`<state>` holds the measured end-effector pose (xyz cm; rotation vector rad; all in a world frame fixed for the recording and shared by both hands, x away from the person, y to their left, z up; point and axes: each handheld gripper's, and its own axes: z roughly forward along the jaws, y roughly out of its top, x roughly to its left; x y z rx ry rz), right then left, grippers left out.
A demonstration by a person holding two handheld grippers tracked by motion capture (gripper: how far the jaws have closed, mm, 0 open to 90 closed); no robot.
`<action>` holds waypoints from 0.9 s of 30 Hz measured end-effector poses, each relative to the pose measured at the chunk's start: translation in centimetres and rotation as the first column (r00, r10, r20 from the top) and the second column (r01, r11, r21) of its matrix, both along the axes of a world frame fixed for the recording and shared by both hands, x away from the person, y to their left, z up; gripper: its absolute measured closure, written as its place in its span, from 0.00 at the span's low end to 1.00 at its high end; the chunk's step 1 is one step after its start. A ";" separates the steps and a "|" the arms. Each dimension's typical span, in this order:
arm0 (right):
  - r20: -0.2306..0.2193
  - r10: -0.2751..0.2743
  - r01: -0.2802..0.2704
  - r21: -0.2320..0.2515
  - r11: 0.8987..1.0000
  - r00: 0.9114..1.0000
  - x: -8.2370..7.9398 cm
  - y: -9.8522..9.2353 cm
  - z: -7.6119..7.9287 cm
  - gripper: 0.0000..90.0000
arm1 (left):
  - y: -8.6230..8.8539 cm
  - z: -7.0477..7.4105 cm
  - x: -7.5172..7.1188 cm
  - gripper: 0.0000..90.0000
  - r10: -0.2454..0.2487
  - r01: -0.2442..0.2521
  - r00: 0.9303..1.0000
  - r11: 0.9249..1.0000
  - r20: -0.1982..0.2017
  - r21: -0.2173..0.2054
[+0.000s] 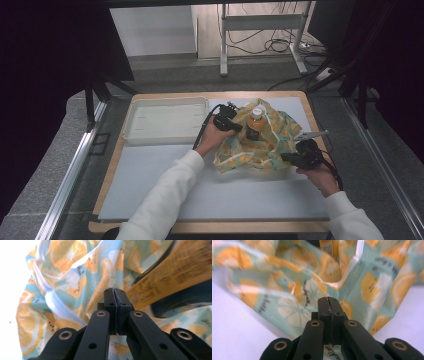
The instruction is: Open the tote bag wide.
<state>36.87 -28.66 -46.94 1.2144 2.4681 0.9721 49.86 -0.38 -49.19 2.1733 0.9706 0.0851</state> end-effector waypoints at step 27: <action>0.056 0.013 -0.014 0.030 0.999 0.998 0.6 0.7 3.0 0.95 | 8.5 4.0 -11.2 0.54 -0.081 0.094 0.986 0.992 0.148 -0.082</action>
